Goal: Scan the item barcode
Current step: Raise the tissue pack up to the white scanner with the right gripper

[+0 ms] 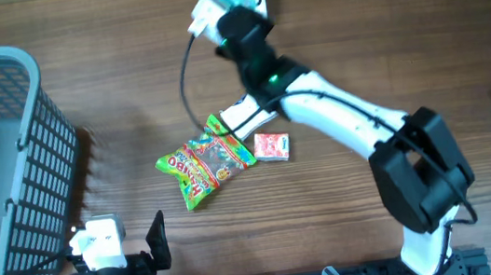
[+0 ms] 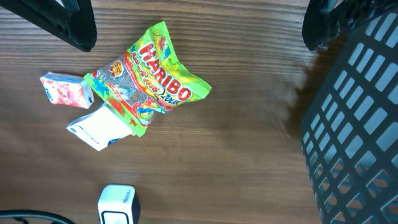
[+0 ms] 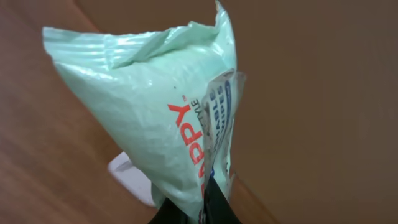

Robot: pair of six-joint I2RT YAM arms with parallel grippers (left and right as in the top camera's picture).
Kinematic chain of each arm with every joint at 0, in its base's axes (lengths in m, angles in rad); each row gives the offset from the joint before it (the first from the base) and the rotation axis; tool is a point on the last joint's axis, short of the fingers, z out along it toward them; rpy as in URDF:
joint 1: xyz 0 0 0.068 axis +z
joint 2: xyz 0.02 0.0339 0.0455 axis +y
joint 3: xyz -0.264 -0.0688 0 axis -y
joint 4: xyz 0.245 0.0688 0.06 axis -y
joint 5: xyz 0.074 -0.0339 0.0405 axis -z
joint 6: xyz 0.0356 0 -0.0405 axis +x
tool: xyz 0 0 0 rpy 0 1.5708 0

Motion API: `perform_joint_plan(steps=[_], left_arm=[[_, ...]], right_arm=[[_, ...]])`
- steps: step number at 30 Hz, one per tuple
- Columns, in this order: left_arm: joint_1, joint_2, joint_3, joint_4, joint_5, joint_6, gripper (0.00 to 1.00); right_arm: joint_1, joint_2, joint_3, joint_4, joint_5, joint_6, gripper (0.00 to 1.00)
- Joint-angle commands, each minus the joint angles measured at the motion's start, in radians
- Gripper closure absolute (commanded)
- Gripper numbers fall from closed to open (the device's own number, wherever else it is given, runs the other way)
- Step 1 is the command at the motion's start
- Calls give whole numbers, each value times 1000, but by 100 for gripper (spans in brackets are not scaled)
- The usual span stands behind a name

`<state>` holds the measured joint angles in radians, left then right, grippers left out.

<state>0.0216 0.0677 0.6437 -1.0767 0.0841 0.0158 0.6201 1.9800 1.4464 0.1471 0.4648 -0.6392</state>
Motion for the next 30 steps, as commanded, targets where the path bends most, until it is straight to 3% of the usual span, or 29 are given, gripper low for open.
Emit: perform_joint_plan(steps=[1, 9, 13, 19, 26, 30], left_arm=[[3, 1, -6, 2, 16, -13, 0], [3, 1, -6, 2, 16, -13, 0], [3, 1, -6, 2, 16, -13, 0], [3, 1, -6, 2, 16, -13, 0], [3, 1, -6, 2, 16, -13, 0], [3, 1, -6, 2, 16, -13, 0]], right_arm=[[-65, 88, 19, 124, -187, -44, 95], [-92, 274, 175, 208, -309, -62, 96], [-105, 355, 305, 126, -294, -122, 95], [-118, 355, 306, 0, -227, -278, 96], [-138, 355, 306, -73, -209, -271, 96], [-140, 327, 306, -162, -88, -188, 96]])
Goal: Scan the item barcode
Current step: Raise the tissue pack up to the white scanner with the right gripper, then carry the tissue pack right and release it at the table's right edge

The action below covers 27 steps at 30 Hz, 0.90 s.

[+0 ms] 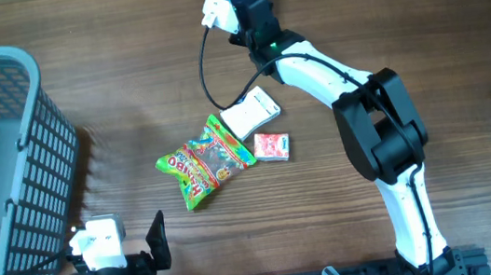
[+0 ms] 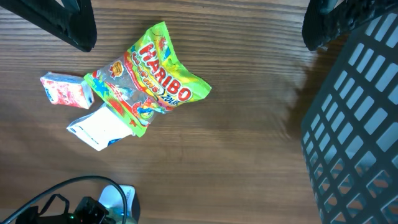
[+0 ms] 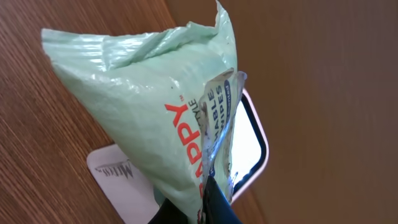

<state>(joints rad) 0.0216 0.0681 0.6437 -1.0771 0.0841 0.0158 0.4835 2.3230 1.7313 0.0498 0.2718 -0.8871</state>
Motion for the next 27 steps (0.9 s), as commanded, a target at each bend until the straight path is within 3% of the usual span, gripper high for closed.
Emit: perform_joint_plan(steps=[1, 7, 12, 16, 19, 22, 27], left_arm=[[3, 0, -6, 3, 16, -13, 0], [3, 0, -6, 3, 16, -13, 0], [3, 0, -6, 3, 16, -13, 0], [3, 0, -6, 3, 16, -13, 0], [3, 0, -6, 3, 16, -13, 0], [3, 0, -6, 3, 16, -13, 0], [3, 0, -6, 3, 16, -13, 0]], right_arm=[[-7, -45, 21, -140, 106, 63, 96], [-54, -275, 21, -470, 208, 285, 96], [-311, -411, 21, -744, 208, 615, 96], [-605, -386, -13, -752, 169, 835, 96], [-805, -336, -53, -690, -46, 891, 96], [-918, -261, -56, -654, -93, 916, 96], [-953, -148, -56, -625, -53, 917, 96]])
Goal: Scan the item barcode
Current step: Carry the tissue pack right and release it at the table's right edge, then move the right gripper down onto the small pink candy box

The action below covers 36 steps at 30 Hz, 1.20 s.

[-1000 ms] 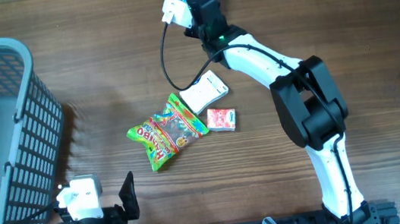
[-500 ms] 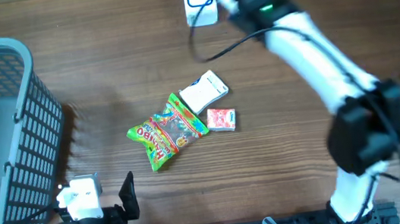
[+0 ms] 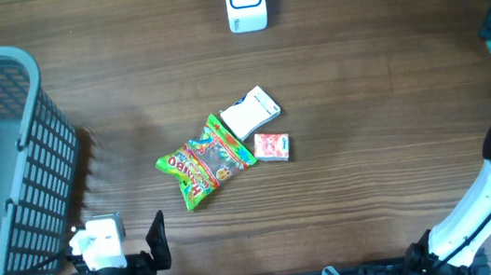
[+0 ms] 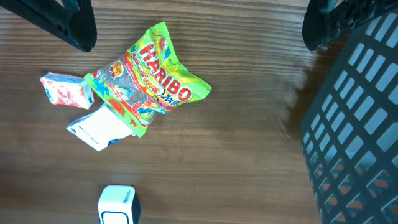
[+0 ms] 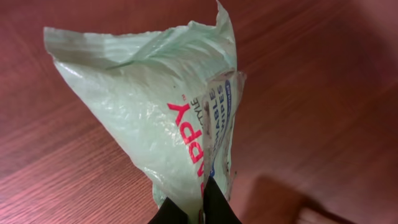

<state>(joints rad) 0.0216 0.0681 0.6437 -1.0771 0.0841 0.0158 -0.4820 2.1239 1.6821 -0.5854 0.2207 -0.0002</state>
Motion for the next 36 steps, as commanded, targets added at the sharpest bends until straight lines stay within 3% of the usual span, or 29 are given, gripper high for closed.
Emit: perform_joint_plan(steps=[1, 3, 8, 9, 13, 15, 17, 20, 22, 26, 28, 29, 31, 34, 36], left_arm=[[3, 0, -6, 3, 16, -13, 0], [3, 0, -6, 3, 16, -13, 0], [3, 0, -6, 3, 16, -13, 0], [3, 0, -6, 3, 16, -13, 0], [3, 0, -6, 3, 16, -13, 0], [3, 0, -6, 3, 16, -13, 0], [3, 0, -6, 3, 16, -13, 0], [3, 0, -6, 3, 16, -13, 0], [3, 0, -6, 3, 16, -13, 0], [3, 0, -6, 3, 16, -13, 0], [3, 0, -6, 3, 16, -13, 0], [3, 0, -6, 3, 16, -13, 0], [3, 0, -6, 3, 16, -13, 0], [3, 0, -6, 3, 16, -13, 0], [3, 0, -6, 3, 16, -13, 0]], right_arm=[[12, 58, -7, 5, 36, 47, 91], [10, 48, -6, 1, 66, 80, 56], [24, -135, 3, -36, 48, 174, 33], [38, -194, 3, -55, -5, 194, 0], [125, -354, 3, -237, -432, 272, 0], [206, -367, 2, -367, -668, 274, 0], [292, -359, -9, -468, -778, 272, 0], [472, -347, -63, -580, -784, 359, 0], [579, -347, -116, -579, -783, 529, 0], [766, -347, -201, -439, -720, 780, 0], [840, -347, -237, -360, -593, 905, 13], [881, -347, -258, -318, -543, 932, 13], [964, -347, -288, -282, -470, 841, 1], [1049, -347, -292, -335, -438, 668, 0], [1106, -347, -293, -370, -415, 439, 0]])
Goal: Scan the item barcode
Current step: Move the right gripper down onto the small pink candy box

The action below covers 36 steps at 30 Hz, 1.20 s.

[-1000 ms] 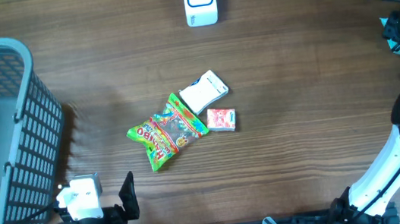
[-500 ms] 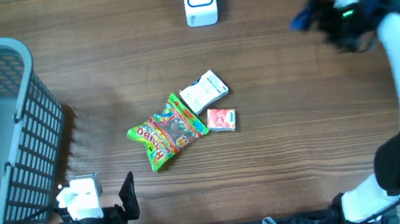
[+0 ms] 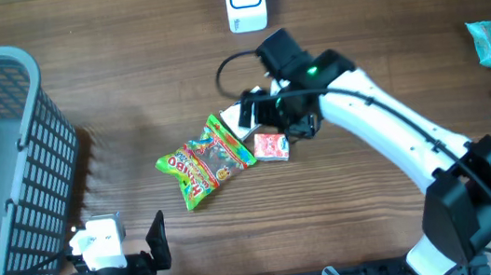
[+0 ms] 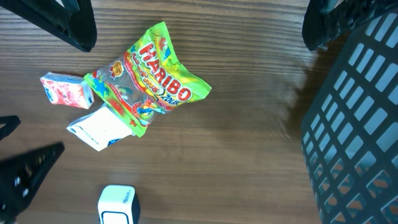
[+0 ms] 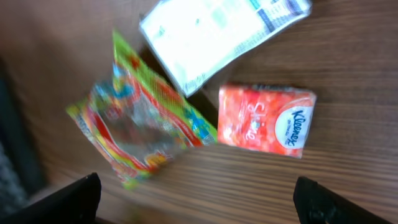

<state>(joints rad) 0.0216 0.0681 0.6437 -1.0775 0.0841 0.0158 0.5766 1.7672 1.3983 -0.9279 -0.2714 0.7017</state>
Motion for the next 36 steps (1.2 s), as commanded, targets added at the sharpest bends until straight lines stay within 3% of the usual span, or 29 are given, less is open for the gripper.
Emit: perform_joint_plan(steps=[1, 5, 7, 10, 12, 14, 19, 24, 30, 32, 36], left_arm=[[3, 0, -6, 3, 16, -13, 0], [3, 0, -6, 3, 16, -13, 0], [3, 0, -6, 3, 16, -13, 0], [3, 0, -6, 3, 16, -13, 0], [3, 0, -6, 3, 16, -13, 0], [3, 0, -6, 3, 16, -13, 0], [3, 0, -6, 3, 16, -13, 0], [3, 0, -6, 3, 16, -13, 0], [3, 0, -6, 3, 16, -13, 0], [3, 0, -6, 3, 16, -13, 0], [3, 0, -6, 3, 16, -13, 0]], right_arm=[[61, 10, -11, -37, 110, -282, 0], [68, 10, -40, -51, 130, -179, 5], [69, 10, -108, -6, 131, -157, 15], [84, 10, -179, 77, 156, -306, 7], [141, 10, -209, 86, 345, -388, 0], [196, 10, -212, 100, 505, -418, 1], [311, 13, -232, 235, 628, -652, 2], [315, 55, -234, 243, 681, -653, 10], [359, 155, -234, 229, 716, -653, 11], [367, 196, -234, 228, 782, -650, 14], [369, 250, -234, 224, 799, -646, 41]])
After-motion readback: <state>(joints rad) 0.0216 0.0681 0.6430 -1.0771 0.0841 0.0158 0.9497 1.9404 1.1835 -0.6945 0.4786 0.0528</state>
